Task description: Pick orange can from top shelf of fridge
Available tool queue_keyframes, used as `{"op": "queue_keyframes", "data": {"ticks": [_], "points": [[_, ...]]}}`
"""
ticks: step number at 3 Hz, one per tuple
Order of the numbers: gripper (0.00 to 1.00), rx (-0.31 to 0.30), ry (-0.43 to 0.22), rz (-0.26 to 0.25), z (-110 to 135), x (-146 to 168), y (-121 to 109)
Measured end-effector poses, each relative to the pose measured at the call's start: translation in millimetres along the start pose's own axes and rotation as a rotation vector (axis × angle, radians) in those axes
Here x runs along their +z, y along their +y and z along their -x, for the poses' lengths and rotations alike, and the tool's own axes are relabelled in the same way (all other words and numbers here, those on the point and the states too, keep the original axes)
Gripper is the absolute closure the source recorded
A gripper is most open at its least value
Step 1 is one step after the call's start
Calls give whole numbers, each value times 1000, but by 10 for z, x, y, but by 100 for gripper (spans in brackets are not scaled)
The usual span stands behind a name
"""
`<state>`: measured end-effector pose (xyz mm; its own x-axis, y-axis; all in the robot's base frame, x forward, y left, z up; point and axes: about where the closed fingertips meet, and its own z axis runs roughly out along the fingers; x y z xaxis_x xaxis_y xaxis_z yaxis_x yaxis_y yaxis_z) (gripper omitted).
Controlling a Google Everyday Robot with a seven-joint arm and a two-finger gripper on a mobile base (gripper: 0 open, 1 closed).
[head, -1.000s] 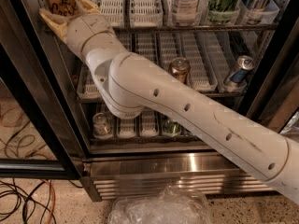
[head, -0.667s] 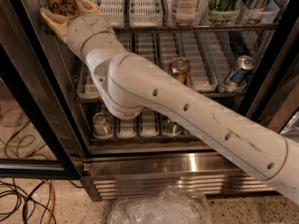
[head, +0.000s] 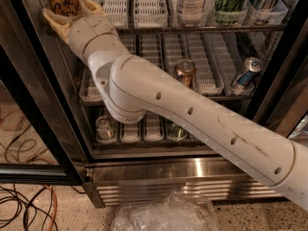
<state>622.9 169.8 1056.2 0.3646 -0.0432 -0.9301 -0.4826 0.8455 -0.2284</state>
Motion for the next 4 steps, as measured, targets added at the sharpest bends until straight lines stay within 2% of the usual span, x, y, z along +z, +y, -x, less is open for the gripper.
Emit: {"op": "queue_keyframes", "data": {"ticks": [4], "points": [[33, 1, 5, -19, 7, 4, -21]]}}
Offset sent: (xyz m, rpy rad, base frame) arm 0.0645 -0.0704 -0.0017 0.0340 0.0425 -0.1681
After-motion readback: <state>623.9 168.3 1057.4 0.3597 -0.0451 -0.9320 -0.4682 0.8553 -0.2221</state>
